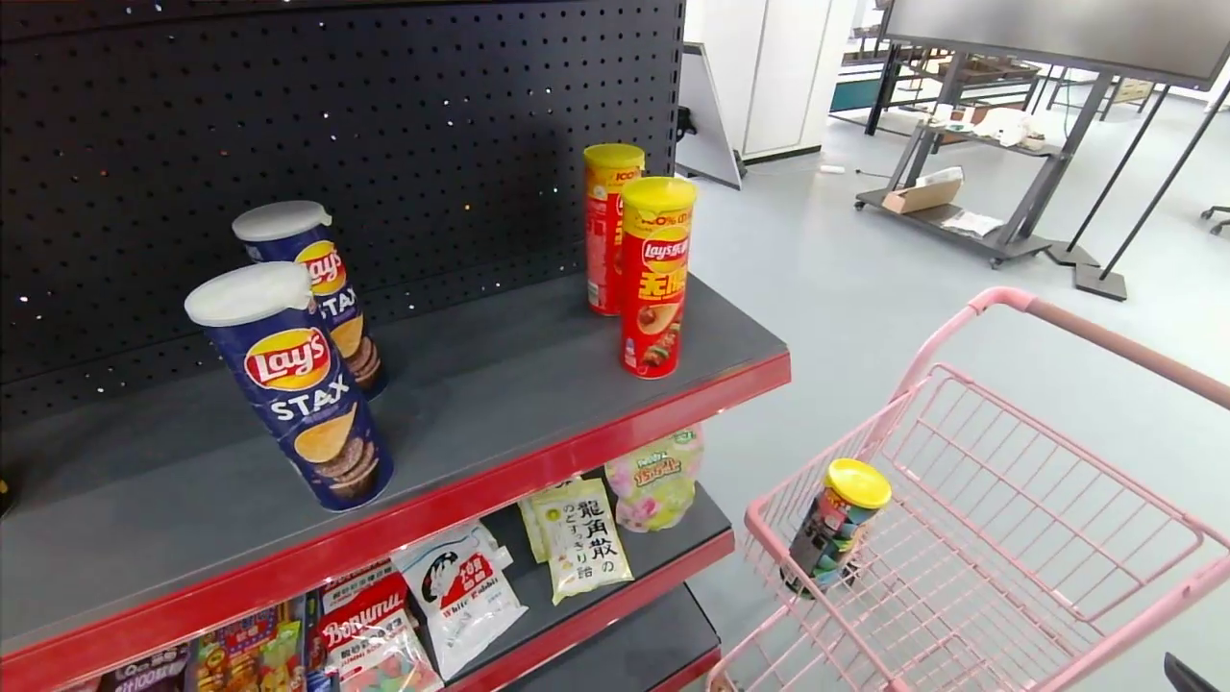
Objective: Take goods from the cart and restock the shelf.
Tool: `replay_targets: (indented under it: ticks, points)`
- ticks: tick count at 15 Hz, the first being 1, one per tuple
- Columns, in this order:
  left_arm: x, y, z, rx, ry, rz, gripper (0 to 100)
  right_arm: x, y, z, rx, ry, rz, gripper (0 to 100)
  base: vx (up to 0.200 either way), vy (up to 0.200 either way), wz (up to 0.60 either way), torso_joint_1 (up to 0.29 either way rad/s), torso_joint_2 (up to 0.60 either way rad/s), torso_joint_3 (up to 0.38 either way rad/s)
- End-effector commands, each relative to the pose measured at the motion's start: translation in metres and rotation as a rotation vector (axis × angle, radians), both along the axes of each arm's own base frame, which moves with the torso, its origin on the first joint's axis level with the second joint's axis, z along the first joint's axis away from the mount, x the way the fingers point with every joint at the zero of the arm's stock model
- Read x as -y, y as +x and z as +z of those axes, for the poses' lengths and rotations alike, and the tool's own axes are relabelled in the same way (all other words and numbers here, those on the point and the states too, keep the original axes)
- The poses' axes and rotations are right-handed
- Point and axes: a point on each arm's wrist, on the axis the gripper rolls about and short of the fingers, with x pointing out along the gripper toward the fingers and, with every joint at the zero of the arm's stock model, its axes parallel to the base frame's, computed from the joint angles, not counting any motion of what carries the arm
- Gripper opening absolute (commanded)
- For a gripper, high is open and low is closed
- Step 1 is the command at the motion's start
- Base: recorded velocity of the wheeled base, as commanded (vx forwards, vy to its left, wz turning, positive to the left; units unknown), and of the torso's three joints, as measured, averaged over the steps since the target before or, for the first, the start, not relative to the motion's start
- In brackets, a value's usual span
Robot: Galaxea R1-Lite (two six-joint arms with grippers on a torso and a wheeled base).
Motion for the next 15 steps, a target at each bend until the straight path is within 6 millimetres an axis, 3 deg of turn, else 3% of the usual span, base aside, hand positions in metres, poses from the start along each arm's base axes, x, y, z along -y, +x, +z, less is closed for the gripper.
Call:
replay_targets:
  ticks: [1, 6, 9, 10, 15]
  points:
    - [0.0, 0.0, 0.0, -0.001, 0.001, -0.001, 100, 0.0, -0.002, -0.003, 0.005, 0.0, 0.0, 100, 0.0, 0.0, 0.0, -0.149, 0.35, 0.212]
    - [0.0, 0.0, -0.002, 0.003, 0.0, -0.002, 100, -0.001, -0.005, -0.013, -0.009, 0.036, 0.025, 100, 0.0, 0.0, 0.0, -0.111, 0.28, 0.165]
    - [0.0, 0.0, -0.003, -0.006, 0.001, -0.002, 100, -0.007, 0.028, 0.001, -0.027, 0.249, 0.067, 100, 0.0, 0.0, 0.0, -0.007, 0.02, 0.006]
    - [0.0, 0.001, -0.003, -0.007, 0.002, 0.0, 100, -0.014, 0.049, 0.003, -0.045, 0.296, 0.119, 100, 0.0, 0.0, 0.0, 0.0, 0.0, 0.0]
    - [0.0, 0.001, -0.002, -0.015, 0.005, 0.011, 100, -0.025, 0.115, -0.018, -0.235, 0.285, 0.093, 100, 0.0, 0.0, 0.0, 0.0, 0.0, 0.0]
